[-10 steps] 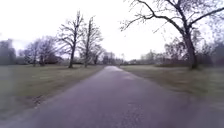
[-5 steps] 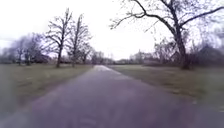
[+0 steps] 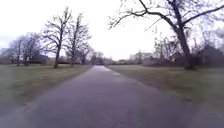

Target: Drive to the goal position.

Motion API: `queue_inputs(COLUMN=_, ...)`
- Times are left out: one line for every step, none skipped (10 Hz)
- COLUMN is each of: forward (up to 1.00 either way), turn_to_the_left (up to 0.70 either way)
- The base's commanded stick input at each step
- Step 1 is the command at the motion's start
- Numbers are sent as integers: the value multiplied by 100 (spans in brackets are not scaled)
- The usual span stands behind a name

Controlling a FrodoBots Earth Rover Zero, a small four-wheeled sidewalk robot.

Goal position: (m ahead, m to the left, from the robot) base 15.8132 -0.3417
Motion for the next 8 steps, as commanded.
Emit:
queue_inputs(forward=100, turn_to_the_left=0)
queue_inputs(forward=100, turn_to_the_left=0)
queue_inputs(forward=100, turn_to_the_left=0)
queue_inputs(forward=100, turn_to_the_left=0)
queue_inputs(forward=100, turn_to_the_left=0)
queue_inputs(forward=100, turn_to_the_left=0)
queue_inputs(forward=100, turn_to_the_left=0)
queue_inputs(forward=100, turn_to_the_left=0)
